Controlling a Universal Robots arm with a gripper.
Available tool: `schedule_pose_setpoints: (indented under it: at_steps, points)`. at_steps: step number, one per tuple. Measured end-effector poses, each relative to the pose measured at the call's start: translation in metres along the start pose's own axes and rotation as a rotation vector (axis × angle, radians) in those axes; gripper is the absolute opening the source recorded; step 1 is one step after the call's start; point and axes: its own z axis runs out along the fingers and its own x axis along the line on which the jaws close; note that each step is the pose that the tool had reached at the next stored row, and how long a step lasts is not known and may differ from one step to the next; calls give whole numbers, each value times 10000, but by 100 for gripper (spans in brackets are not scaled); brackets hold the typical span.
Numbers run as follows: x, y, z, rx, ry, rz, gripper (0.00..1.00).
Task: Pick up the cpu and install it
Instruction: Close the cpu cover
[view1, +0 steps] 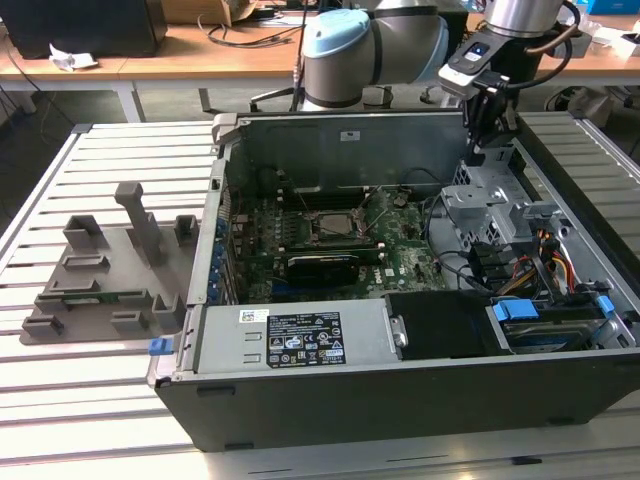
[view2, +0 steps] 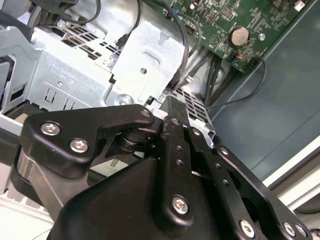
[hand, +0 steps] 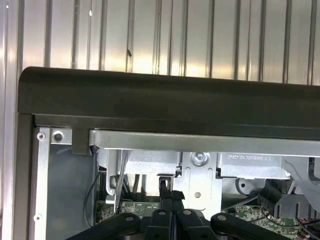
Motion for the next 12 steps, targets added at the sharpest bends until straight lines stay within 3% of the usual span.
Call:
schedule_pose_setpoints:
  at_steps: [5, 12]
  points:
    - [-6, 143, -1, 7, 0, -1, 11]
    - [-8, 202, 6, 25, 1, -1, 11]
